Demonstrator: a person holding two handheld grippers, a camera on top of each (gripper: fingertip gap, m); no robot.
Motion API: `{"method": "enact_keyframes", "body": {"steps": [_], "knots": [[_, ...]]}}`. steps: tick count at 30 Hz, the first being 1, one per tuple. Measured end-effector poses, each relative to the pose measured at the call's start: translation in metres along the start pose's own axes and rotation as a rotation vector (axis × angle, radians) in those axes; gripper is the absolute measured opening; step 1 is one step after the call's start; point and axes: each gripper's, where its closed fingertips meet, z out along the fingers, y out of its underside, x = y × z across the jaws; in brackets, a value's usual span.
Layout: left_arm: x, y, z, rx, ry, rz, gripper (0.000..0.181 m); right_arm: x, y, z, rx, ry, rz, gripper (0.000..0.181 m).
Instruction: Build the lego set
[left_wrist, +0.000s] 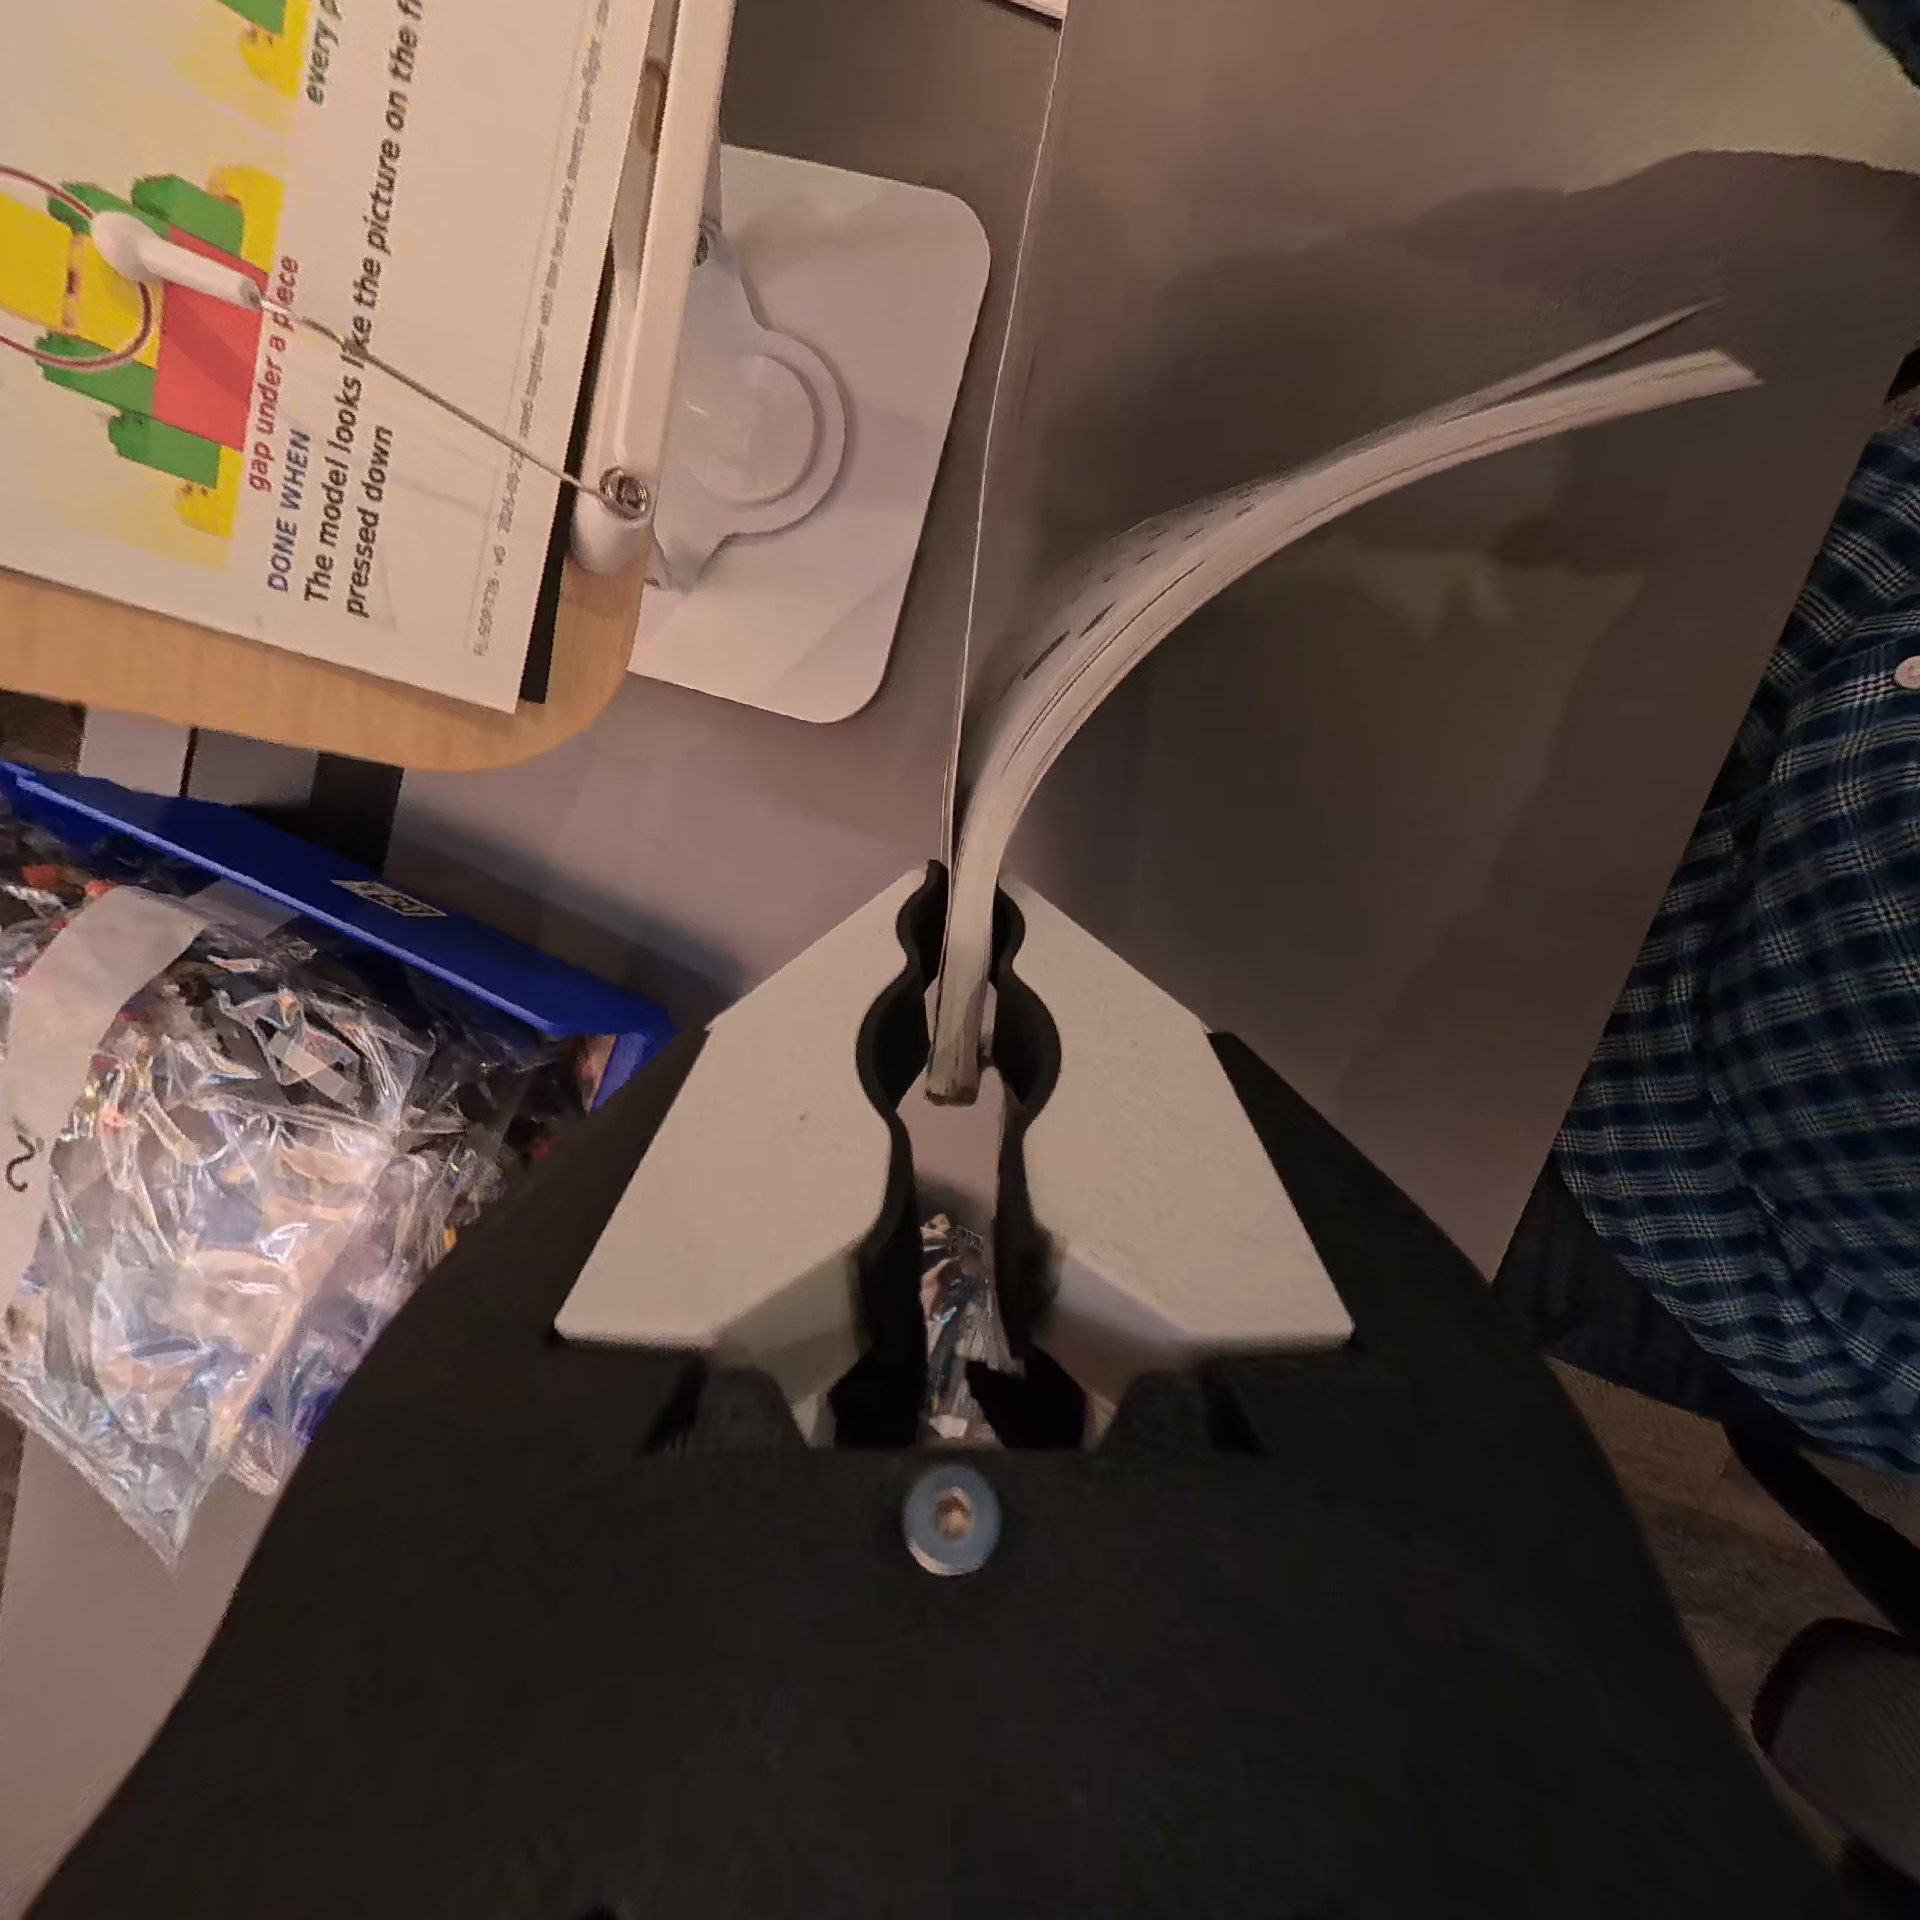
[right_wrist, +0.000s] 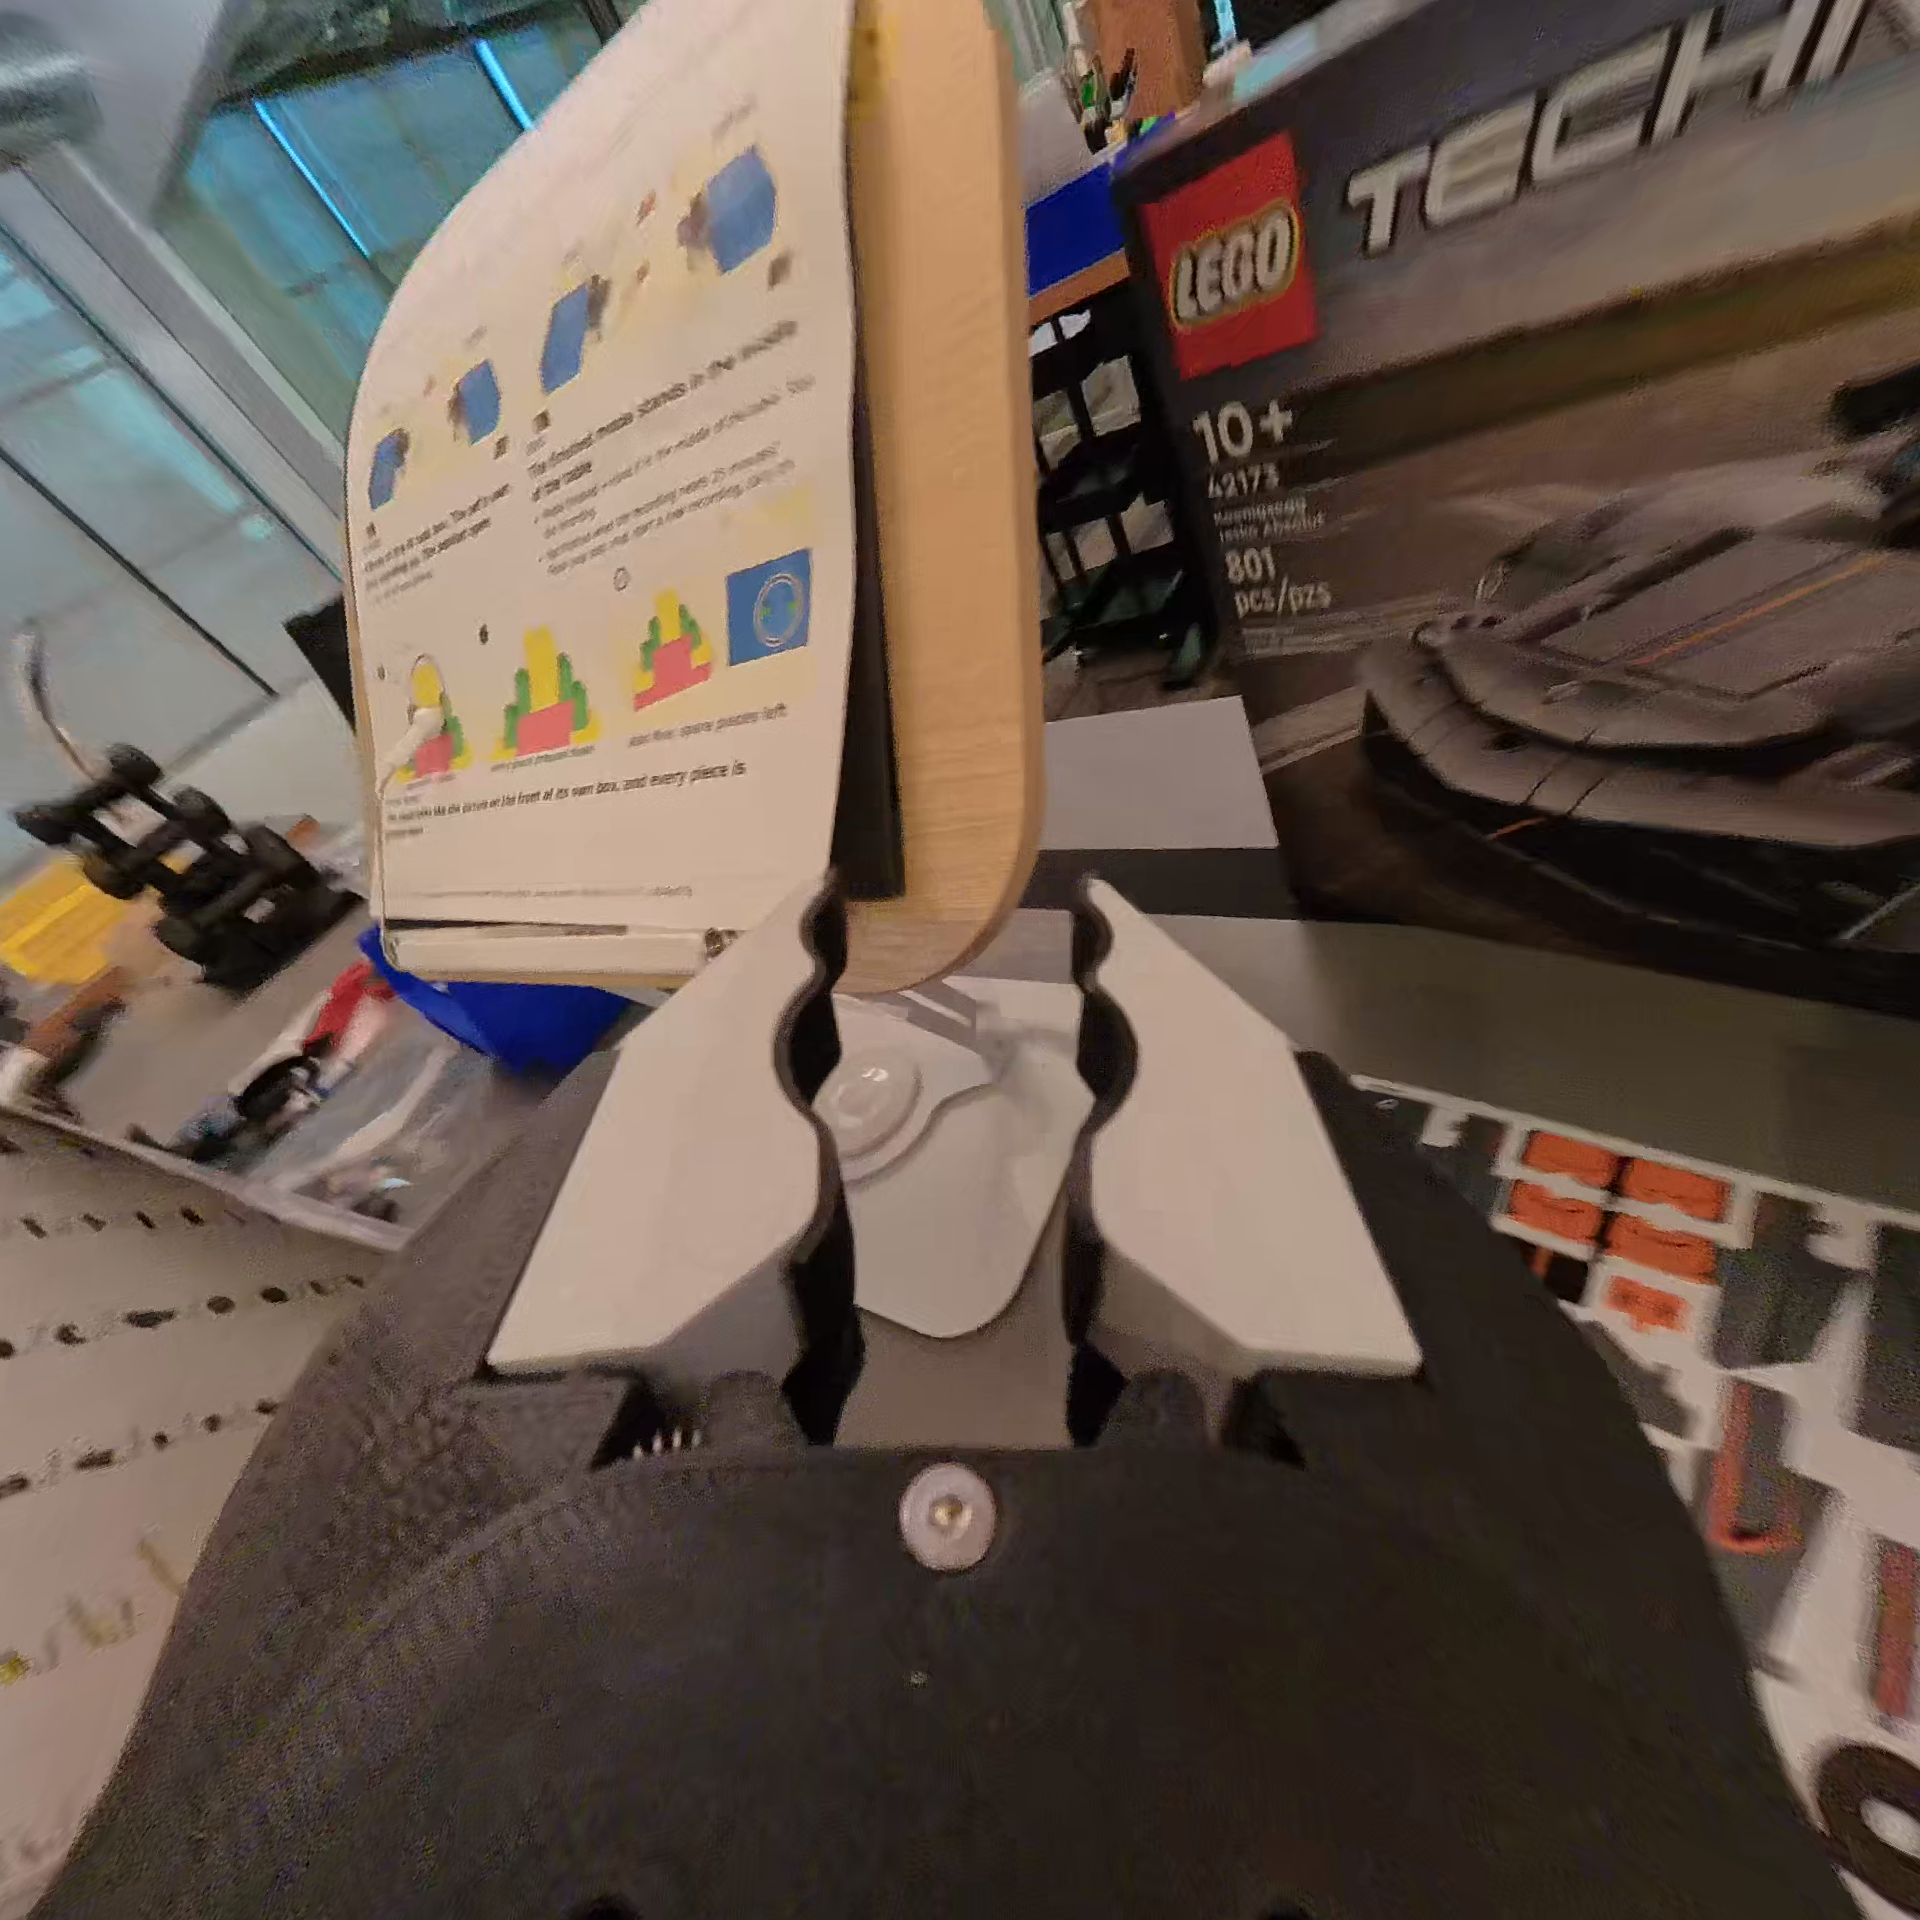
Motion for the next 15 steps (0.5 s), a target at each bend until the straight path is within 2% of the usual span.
{"method": "enact_keyframes", "body": {"steps": [1, 3, 5, 7, 9, 12, 15], "knots": [[0.002, 0.003, -0.002, -0.001, -0.005, -0.004, 0.003, -0.005, -0.007, -0.007, 0.011, 0.022, -0.062, 0.038], [0.006, 0.01, -0.007, -0.003, -0.013, -0.012, 0.003, -0.032, -0.022, -0.012, 0.026, 0.008, -0.165, 0.038], [0.01, 0.017, -0.01, -0.001, -0.015, -0.028, 0.003, -0.081, -0.027, -0.001, -0.008, -0.124, -0.225, 0.038], [0.014, 0.024, -0.013, 0.004, -0.021, -0.05, 0.003, -0.134, -0.014, 0.023, -0.098, -0.247, -0.28, 0.042], [0.019, 0.032, -0.014, 0.006, -0.024, -0.069, 0.003, -0.172, 0.008, 0.056, -0.191, -0.305, -0.337, 0.045], [0.025, 0.041, -0.018, 0.008, -0.032, -0.092, 0.003, -0.203, 0.038, 0.102, -0.307, -0.355, -0.334, 0.038], [0.029, 0.05, -0.02, 0.016, -0.039, -0.116, 0.003, -0.214, 0.047, 0.129, -0.347, -0.319, -0.388, 0.032]]}}
